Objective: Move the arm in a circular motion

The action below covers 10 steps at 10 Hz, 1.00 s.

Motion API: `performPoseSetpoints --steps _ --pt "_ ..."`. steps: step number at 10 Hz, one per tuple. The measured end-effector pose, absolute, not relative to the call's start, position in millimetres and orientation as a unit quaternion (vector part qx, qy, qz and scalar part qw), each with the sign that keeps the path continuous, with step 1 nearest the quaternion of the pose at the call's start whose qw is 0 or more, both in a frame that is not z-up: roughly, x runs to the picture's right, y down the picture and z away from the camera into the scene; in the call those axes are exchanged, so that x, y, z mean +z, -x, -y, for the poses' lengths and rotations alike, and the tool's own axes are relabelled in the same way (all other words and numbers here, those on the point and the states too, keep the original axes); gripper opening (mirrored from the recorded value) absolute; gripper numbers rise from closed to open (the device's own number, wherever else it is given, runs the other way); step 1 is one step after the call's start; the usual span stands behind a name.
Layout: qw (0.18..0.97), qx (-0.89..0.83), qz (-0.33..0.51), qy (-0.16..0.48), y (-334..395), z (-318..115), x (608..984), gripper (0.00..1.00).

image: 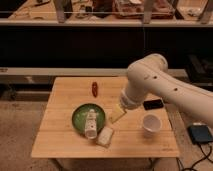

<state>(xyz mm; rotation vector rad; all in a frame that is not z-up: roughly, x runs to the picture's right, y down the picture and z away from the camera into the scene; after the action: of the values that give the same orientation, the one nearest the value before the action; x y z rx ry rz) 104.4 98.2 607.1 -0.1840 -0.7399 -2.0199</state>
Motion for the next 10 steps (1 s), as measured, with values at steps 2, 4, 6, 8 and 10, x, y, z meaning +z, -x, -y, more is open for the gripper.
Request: performPoseSetpoints --steps 2,4,6,8,10 --pt "0.488 -0.819 0.281 0.11 -154 -102 593 0.8" --pt "0.512 -0.81 0.246 0.148 -206 -96 599 0.8" --pt "0.539 -0.795 0.213 0.18 -246 -88 619 0.8" --pt "0.585 -0.764 0.17 0.215 -293 -75 663 0.8" --pt "0.607 -0.744 0.155 0.233 -307 -65 705 0.8"
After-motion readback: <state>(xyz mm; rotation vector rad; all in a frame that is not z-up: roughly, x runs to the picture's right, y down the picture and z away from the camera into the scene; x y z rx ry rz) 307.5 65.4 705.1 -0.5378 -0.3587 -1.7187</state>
